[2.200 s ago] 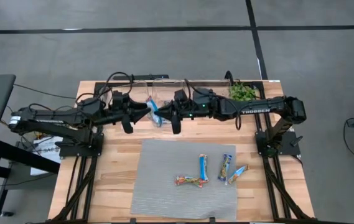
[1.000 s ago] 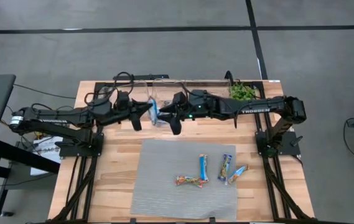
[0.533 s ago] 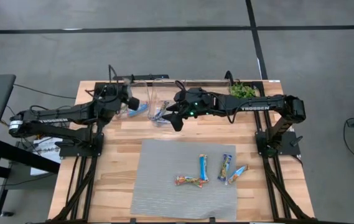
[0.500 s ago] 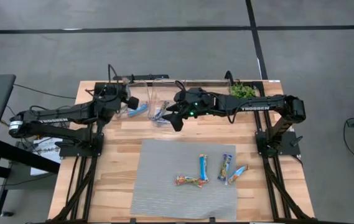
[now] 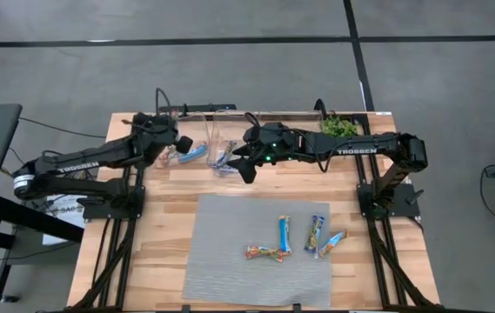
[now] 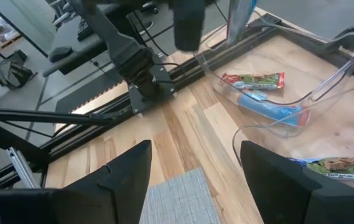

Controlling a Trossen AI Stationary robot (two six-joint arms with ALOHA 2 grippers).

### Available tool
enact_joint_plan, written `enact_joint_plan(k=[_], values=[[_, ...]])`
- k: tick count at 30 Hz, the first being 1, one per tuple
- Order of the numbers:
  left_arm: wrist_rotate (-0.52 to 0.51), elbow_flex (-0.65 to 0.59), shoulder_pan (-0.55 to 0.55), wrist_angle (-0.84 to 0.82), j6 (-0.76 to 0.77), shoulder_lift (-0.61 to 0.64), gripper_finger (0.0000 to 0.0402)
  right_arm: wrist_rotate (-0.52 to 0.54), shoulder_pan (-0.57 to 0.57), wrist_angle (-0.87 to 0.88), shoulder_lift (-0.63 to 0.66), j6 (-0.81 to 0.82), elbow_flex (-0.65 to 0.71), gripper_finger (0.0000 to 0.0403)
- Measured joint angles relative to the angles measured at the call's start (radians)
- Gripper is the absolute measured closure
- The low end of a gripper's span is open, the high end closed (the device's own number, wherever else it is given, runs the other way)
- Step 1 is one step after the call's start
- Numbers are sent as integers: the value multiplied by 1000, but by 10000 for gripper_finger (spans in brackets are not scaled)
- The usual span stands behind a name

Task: Pick and place Granola Bars by type
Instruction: Put the top red granola bar into the left transparent bin, then put the red granola bar into the left transparent bin

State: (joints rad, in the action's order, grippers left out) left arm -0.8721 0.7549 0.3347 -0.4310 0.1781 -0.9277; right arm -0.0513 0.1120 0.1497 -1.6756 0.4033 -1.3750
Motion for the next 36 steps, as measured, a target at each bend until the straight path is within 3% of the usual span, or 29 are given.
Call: enact_joint_plan(k=[8,13,27,36], values=[[188,-72,97,-59,13,-121,389,0,0,1,0,0,0,165],[206,-74,121,-93,6,-202,383,-1,0,2,0,0,0,165],[291,-74,154,-121,25,-232,247,-3,-1,7,0,4,0,165],[273,-9,154,-160,49,-223,223,-3,-1,5,0,15,0,165]])
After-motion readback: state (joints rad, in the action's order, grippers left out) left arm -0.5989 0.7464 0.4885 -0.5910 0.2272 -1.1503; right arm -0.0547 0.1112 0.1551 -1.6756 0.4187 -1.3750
